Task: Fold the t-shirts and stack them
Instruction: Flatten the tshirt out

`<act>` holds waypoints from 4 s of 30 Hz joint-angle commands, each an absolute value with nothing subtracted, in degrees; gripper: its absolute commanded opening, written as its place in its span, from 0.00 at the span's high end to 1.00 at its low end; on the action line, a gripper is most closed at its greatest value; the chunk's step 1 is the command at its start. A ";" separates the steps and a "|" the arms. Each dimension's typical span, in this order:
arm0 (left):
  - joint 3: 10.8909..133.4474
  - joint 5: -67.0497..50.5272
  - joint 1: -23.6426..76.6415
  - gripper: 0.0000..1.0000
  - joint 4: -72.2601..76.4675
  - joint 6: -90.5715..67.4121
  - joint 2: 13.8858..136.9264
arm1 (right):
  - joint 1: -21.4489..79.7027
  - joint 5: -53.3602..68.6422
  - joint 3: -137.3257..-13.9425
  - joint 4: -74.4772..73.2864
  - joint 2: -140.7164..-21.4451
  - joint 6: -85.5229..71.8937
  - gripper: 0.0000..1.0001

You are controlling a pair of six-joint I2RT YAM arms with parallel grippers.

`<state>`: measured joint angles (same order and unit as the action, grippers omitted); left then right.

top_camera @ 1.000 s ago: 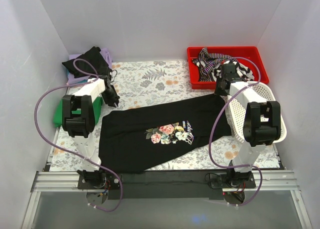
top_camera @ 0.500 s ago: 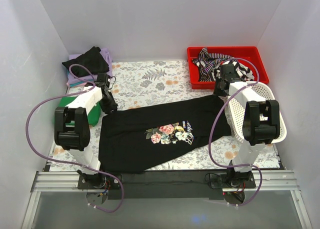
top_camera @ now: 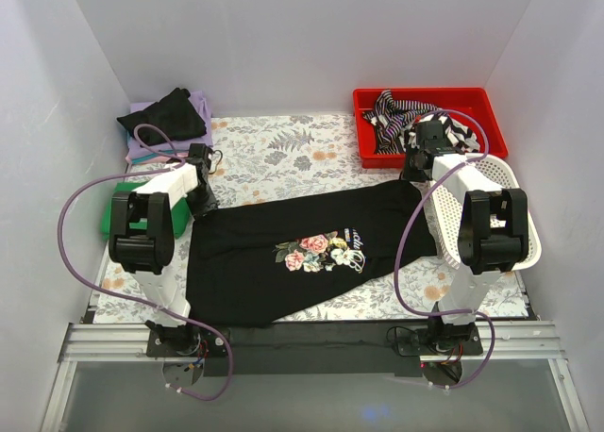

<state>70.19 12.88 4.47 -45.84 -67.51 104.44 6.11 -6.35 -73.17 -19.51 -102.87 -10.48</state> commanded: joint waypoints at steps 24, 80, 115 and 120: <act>79.81 26.00 4.39 1.00 -44.56 -66.09 94.66 | 5.98 -8.44 -74.18 -19.95 -106.52 -10.20 0.99; 77.34 -18.19 30.76 0.82 -33.66 -69.87 111.79 | 39.98 -2.89 -45.26 -27.95 -73.47 -26.98 0.40; 89.46 -6.60 31.55 0.82 -34.62 -68.38 117.68 | 52.29 -25.49 -47.90 -38.22 -78.85 -41.22 0.99; 93.59 -5.53 30.59 0.81 -35.86 -68.82 121.28 | 55.19 -22.33 -44.39 -41.39 -72.96 -45.61 0.99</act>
<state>90.48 -6.83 31.29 -35.88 -68.97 121.21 53.21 -23.62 -46.26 -36.93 -76.03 -41.50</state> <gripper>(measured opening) 0.187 0.021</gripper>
